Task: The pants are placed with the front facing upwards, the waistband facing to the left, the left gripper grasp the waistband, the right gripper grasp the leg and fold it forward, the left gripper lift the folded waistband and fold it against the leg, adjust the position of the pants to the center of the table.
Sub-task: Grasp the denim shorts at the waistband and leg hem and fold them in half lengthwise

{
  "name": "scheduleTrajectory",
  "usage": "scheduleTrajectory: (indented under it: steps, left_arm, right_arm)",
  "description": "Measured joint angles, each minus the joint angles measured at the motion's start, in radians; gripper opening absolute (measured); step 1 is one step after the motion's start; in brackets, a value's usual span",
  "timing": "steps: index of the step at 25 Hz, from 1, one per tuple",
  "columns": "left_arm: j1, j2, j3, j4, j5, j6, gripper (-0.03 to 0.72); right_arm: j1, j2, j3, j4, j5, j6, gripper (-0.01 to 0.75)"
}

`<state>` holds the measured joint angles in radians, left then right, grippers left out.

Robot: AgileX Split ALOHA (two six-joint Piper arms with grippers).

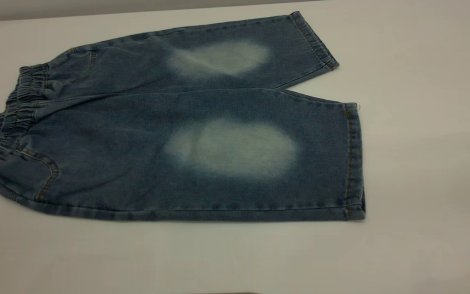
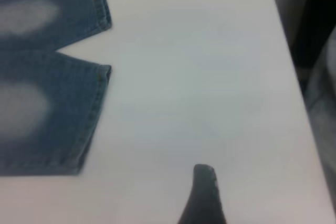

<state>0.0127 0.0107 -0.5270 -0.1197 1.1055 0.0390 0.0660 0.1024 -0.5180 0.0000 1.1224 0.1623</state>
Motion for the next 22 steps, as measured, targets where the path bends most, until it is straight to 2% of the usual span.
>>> scheduleTrajectory:
  steps: [6, 12, 18, 22]
  left_arm:
    - [0.000, 0.300, -0.069, 0.094, -0.132, -0.186, 0.575]
    - [0.000, 0.658, -0.122, 0.206, -0.241, -0.309, 0.570]
    - [0.001, 0.992, -0.178, 0.238, -0.314, -0.346, 0.570]
    - [0.042, 1.182, -0.180, 0.243, -0.400, -0.361, 0.570]
  right_arm:
    - [0.000, 0.294, -0.018, 0.119, -0.139, -0.114, 0.496]
    - [0.000, 0.631, -0.018, 0.315, -0.338, -0.259, 0.496]
    - [0.000, 0.916, -0.018, 0.531, -0.458, -0.447, 0.496]
    - [0.000, 1.046, -0.018, 0.689, -0.528, -0.585, 0.496]
